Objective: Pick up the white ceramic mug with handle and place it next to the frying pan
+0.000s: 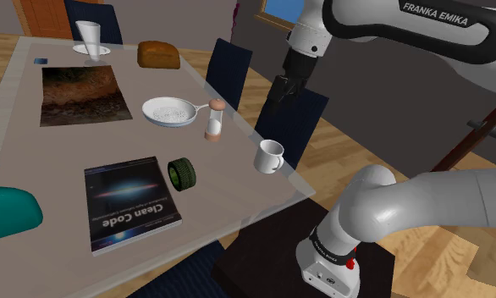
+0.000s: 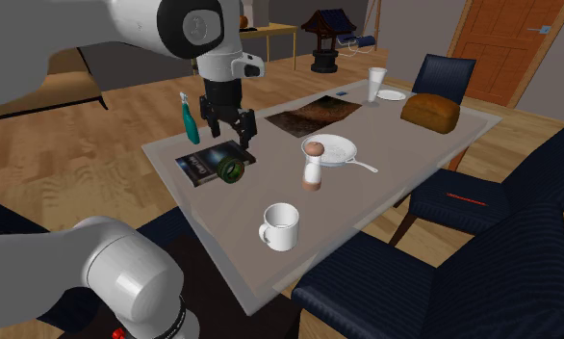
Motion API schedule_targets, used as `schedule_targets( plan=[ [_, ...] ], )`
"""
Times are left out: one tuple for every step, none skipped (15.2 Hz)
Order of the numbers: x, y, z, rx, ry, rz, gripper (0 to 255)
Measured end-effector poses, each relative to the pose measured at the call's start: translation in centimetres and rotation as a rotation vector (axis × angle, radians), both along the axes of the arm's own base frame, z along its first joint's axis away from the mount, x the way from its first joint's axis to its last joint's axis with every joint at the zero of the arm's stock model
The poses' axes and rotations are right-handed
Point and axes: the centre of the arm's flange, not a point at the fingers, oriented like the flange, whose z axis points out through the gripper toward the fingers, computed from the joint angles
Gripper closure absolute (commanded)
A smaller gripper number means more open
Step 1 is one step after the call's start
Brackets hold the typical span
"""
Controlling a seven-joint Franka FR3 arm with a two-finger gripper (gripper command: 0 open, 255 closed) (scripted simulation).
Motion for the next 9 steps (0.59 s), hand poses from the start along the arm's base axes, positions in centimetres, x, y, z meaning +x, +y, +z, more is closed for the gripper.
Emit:
schedule_targets(
  plan=[
    [0.0,0.0,0.0,0.000,0.000,0.000,0],
    [0.0,-0.4,-0.4,-0.002,0.000,0.000,0],
    [0.3,-1.0,-1.1,-0.004,0.002,-0.001,0],
    [0.4,-1.8,-2.0,-0.007,0.003,-0.001,0],
    [0.4,-2.4,-3.1,-0.010,0.004,-0.001,0],
    [0.8,-3.2,-3.9,-0.013,0.004,-0.002,0],
    [0.8,-4.1,-4.8,-0.016,0.005,-0.002,0],
    [1.0,-5.0,-5.9,-0.020,0.006,-0.002,0],
    [1.4,-5.4,-6.8,-0.023,0.007,-0.002,0]
  ],
)
